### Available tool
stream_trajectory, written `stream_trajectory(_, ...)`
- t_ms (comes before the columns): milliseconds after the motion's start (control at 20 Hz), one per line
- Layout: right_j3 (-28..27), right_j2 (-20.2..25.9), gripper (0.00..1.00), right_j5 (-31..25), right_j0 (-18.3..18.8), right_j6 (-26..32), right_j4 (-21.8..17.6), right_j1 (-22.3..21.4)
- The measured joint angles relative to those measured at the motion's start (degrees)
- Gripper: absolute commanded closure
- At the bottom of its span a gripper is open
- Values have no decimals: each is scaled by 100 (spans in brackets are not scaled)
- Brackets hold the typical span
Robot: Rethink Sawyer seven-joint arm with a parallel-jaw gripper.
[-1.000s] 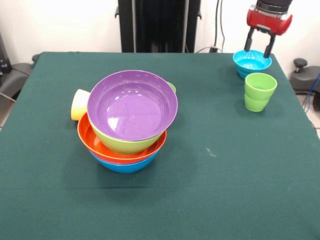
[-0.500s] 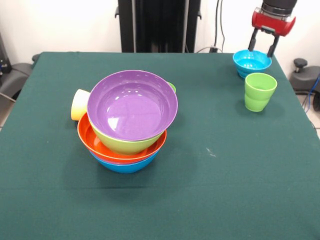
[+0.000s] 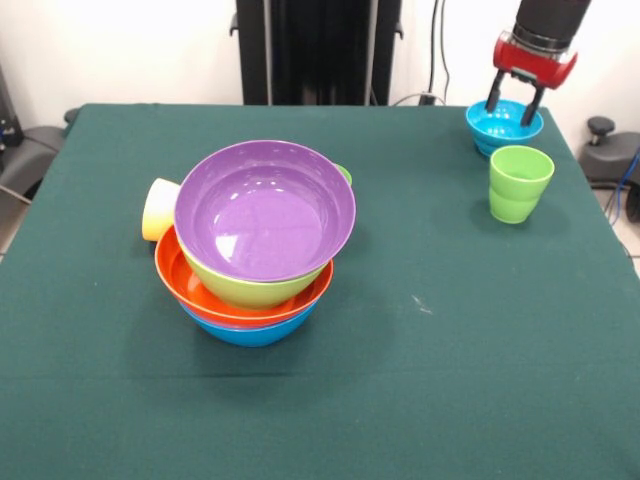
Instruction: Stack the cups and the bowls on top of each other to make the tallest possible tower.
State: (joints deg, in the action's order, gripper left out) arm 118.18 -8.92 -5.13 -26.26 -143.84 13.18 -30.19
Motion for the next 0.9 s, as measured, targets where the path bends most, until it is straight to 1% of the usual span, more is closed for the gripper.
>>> stream_trajectory(200,-54,2,0,0,-86,0,78,155)
stream_trajectory(550,-88,1,0,0,-129,0,107,271)
stream_trajectory(750,-87,-2,0,0,-167,0,105,251)
stream_trajectory(900,-88,-2,0,0,-210,0,105,145)
